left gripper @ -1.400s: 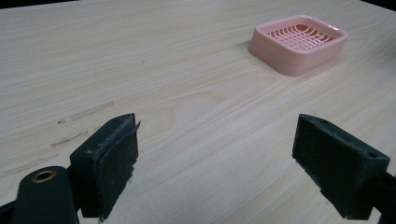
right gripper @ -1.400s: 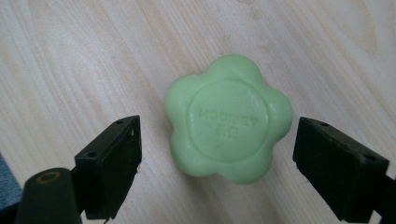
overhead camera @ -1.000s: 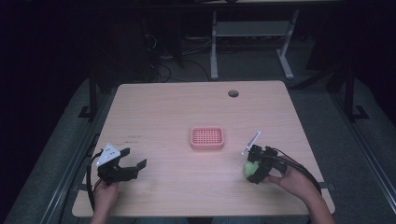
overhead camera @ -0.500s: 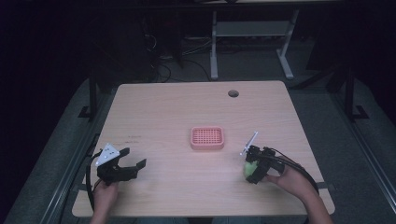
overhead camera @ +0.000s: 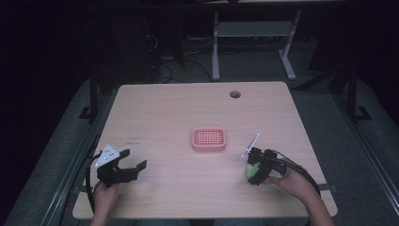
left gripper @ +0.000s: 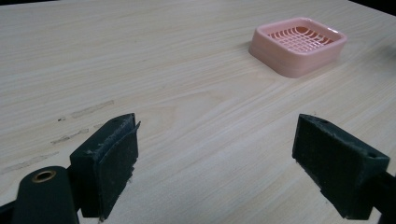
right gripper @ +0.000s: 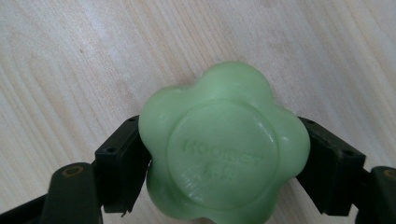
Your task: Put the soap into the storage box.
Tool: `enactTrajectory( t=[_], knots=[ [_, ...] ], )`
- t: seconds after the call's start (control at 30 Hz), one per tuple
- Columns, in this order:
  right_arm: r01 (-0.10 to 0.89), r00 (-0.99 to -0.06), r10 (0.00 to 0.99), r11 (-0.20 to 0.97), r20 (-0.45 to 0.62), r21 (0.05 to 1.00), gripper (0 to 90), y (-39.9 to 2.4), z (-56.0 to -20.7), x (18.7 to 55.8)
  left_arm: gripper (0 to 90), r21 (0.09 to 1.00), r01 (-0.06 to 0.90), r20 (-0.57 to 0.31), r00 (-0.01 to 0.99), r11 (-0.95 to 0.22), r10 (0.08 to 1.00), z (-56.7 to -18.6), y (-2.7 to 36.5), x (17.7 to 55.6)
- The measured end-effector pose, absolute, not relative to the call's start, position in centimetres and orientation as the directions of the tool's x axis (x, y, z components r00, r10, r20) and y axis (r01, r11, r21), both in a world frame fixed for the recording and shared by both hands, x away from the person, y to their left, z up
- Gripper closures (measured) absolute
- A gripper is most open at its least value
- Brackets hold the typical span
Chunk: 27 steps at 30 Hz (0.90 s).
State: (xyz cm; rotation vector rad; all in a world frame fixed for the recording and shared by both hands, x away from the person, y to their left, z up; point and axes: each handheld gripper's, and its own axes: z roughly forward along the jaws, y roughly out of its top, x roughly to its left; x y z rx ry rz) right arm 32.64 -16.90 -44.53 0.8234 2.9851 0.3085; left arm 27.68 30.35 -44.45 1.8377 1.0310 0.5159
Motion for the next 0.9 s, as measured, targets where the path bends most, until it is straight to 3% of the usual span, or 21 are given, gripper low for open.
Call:
enactTrajectory(
  t=[0.9],
  knots=[
    [0.472, -0.875, 0.484, 0.853, 0.000, 0.221, 26.4, -17.21, -43.93, 32.18, 14.1, 0.880, 0.430, -0.087, 0.561, -0.200, 0.823, -44.45, 30.23, 27.65]
  ],
)
